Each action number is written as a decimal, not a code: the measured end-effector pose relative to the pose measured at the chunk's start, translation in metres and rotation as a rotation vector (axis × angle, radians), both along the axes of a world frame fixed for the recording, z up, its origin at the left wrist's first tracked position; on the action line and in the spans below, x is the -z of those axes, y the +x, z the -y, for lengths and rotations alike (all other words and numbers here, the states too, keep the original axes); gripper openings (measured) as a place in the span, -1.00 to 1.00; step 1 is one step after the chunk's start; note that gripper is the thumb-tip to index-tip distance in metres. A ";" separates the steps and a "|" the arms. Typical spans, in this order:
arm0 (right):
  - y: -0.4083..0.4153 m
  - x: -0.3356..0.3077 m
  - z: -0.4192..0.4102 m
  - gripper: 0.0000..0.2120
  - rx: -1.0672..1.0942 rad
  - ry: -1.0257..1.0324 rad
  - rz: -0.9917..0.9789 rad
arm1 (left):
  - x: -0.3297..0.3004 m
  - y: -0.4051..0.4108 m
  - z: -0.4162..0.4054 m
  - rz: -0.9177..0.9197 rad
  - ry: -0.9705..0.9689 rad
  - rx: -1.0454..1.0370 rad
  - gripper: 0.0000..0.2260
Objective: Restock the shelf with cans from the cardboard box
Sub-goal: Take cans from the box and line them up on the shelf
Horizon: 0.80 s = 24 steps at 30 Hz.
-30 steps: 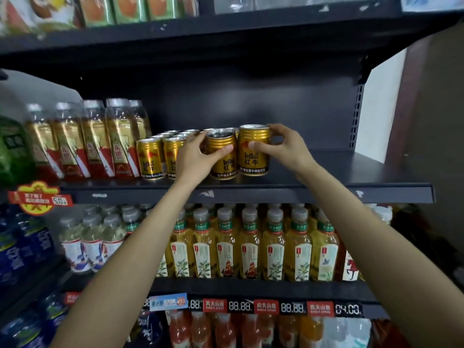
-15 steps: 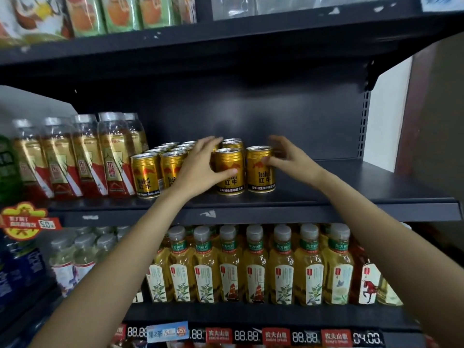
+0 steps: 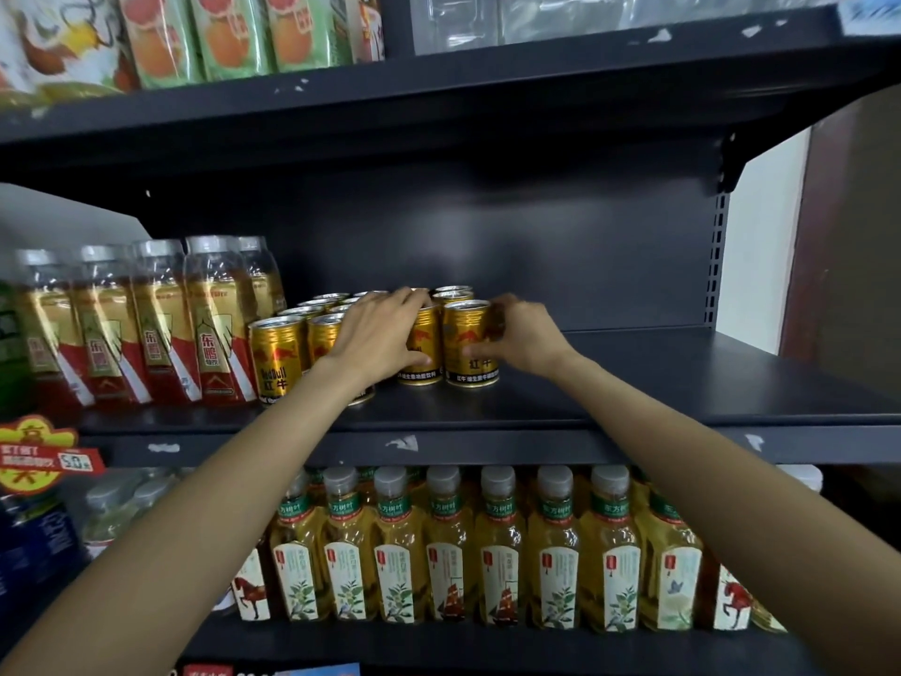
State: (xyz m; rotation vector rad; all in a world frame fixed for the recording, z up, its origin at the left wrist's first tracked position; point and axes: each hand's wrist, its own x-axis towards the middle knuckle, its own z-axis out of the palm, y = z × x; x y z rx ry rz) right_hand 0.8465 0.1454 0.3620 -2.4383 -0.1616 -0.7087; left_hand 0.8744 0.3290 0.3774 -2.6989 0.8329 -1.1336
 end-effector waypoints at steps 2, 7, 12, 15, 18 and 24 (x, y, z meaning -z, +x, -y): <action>0.006 0.000 -0.005 -0.31 0.014 0.005 0.000 | -0.001 0.001 0.001 0.041 0.035 -0.063 -0.33; 0.014 -0.003 -0.016 -0.28 0.064 0.001 0.003 | -0.002 0.006 0.003 0.086 0.088 -0.164 -0.35; 0.017 -0.002 -0.018 -0.27 0.105 0.026 0.014 | 0.001 0.009 0.004 0.134 0.109 -0.180 -0.35; 0.017 0.000 -0.017 -0.28 0.085 0.035 0.003 | 0.004 0.009 -0.001 0.146 0.101 -0.141 -0.36; 0.018 -0.001 -0.016 -0.28 0.085 0.038 0.000 | 0.006 0.011 -0.006 0.147 0.099 -0.118 -0.38; 0.019 0.003 -0.017 -0.30 0.098 0.024 0.030 | 0.014 0.016 -0.004 0.151 0.079 -0.099 -0.36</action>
